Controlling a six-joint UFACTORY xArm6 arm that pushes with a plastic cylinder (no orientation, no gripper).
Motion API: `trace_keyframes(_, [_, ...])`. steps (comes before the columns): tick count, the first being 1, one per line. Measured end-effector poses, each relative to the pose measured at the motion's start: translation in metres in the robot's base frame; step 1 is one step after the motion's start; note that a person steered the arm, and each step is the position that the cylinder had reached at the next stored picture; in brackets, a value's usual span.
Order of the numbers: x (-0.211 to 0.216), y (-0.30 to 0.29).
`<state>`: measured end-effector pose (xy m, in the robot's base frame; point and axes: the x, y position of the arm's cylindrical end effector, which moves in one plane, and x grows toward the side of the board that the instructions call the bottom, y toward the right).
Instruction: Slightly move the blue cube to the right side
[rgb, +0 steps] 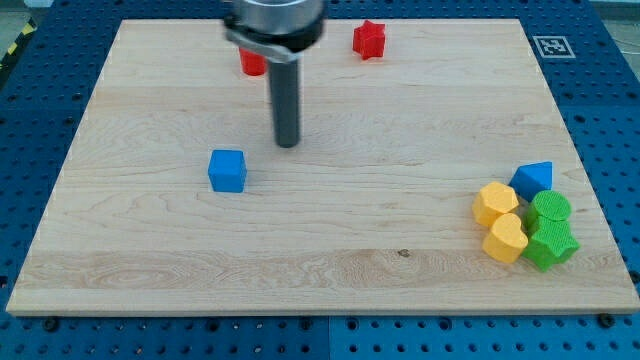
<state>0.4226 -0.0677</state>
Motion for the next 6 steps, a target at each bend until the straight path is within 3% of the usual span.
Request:
trace_keyframes(1, [-0.008, -0.062])
trace_keyframes(2, [0.013, -0.106])
trace_keyframes(3, [0.051, -0.112])
trace_keyframes(6, [0.095, -0.008])
